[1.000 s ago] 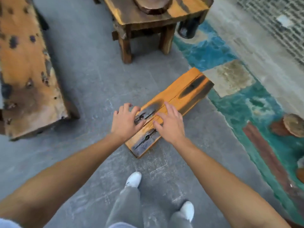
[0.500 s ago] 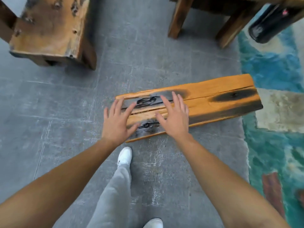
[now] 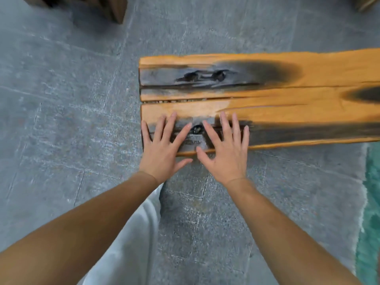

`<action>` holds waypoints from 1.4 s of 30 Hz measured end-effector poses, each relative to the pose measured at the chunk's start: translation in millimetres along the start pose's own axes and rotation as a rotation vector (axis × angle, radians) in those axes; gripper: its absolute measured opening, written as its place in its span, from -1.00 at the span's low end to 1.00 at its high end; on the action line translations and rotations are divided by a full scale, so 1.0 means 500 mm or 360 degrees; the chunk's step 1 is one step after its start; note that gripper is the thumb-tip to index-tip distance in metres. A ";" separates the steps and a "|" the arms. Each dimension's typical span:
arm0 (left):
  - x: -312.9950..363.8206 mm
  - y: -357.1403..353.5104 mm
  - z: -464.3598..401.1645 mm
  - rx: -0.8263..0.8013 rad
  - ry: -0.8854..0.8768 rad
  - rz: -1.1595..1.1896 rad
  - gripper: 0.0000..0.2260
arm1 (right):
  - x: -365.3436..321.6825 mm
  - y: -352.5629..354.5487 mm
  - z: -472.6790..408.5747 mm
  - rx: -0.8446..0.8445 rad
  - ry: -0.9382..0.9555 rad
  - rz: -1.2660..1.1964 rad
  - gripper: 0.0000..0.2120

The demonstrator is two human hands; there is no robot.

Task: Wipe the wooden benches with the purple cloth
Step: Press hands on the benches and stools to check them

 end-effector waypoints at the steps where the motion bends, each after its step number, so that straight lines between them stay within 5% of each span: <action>1: 0.006 -0.033 0.008 0.0002 0.0026 -0.0022 -0.10 | -0.004 -0.035 0.020 -0.0007 0.0014 0.0021 -0.35; 19: -0.011 -0.077 -0.026 -0.0039 -0.0035 -0.0161 -0.04 | -0.056 -0.150 0.006 0.0579 -0.0248 0.0055 -0.50; 28: -0.118 -0.030 -0.155 -0.0053 -0.0110 -0.0228 -0.11 | -0.096 -0.146 -0.129 0.0512 -0.0345 0.0035 -0.52; 35: -0.172 -0.035 -0.206 -0.0067 -0.0128 -0.0171 -0.07 | -0.087 -0.144 -0.199 0.0298 -0.0112 0.0072 -0.47; 42: -0.260 0.025 -0.466 -0.0136 -0.0306 -0.0224 -0.04 | -0.075 -0.140 -0.428 0.0112 -0.0340 0.0116 -0.42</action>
Point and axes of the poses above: each hand's wrist, its own z-axis away from the middle knuckle, its own y-axis out of the back of the hand, x = y × z, the point moved 1 cm from there along -z, towards the middle knuckle, and after that the axes turned 12 degrees about z, right-handed, at the moved point
